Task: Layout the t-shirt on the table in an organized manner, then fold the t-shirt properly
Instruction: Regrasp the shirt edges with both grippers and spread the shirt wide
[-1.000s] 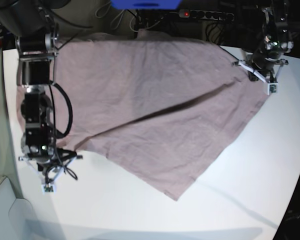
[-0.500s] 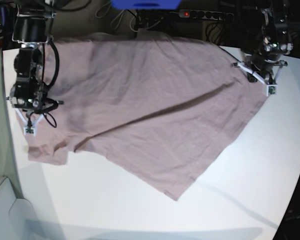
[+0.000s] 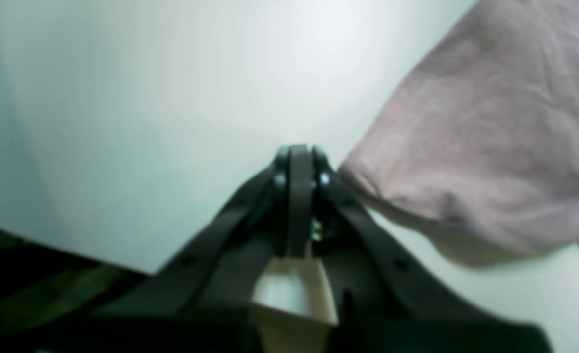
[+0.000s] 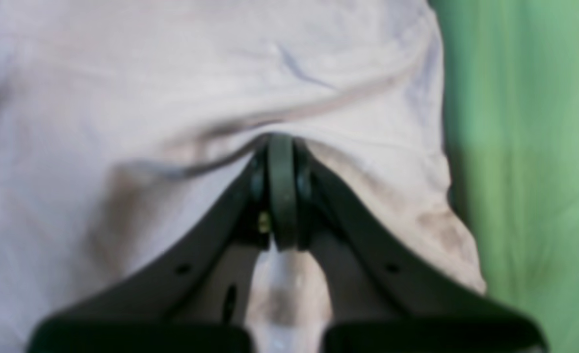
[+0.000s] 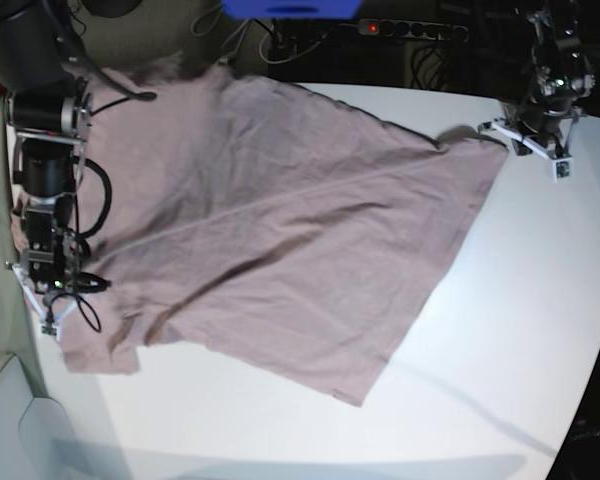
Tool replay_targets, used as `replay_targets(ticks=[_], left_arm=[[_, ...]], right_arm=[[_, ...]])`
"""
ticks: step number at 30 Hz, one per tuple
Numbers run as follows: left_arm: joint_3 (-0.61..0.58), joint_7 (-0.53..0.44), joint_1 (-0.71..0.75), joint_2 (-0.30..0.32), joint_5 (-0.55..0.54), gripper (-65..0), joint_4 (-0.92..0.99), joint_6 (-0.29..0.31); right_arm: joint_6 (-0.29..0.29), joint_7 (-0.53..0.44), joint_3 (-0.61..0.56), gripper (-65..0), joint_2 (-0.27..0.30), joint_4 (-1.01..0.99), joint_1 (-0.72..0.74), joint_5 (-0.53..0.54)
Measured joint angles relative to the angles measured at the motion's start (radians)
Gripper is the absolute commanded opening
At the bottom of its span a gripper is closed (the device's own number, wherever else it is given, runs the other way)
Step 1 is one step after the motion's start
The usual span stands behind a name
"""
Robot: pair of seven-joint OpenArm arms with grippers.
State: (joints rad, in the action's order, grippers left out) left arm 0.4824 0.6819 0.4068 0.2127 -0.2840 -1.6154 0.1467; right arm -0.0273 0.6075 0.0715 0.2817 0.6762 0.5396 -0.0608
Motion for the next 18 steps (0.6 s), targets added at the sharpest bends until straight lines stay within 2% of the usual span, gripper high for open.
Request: replay_targets(ticks=[4, 7, 11, 14, 18], left_arm=[[0.021, 0.018, 0.009, -0.013, -0.114, -64.9, -0.033, 0.001], [0.048, 0.012, 0.011, -0.011, -0.226, -64.9, -0.109, 0.003], [0.047, 0.016, -0.013, -0.002, -0.290, -64.9, -0.223, -0.008], [-0.059, 0.013, -0.129, -0.002, -0.291, -64.9, -0.246, -0.012], [-0.254, 0.018, -0.319, -0.005, -0.189, -64.9, -0.181, 0.000]], right_arm=[[0.001, 0.009, -0.088, -65.0, -0.041, -0.027, 0.054, 0.007], [0.015, 0.012, -0.097, -65.0, -0.058, -0.026, 0.064, 0.027], [0.027, 0.004, -0.092, -65.0, -0.052, -0.027, 0.064, 0.040], [0.031, 0.009, -0.092, -65.0, -0.046, -0.011, 0.061, 0.051], [0.039, 0.115, -0.060, -65.0, -0.033, 0.145, -0.011, 0.057]])
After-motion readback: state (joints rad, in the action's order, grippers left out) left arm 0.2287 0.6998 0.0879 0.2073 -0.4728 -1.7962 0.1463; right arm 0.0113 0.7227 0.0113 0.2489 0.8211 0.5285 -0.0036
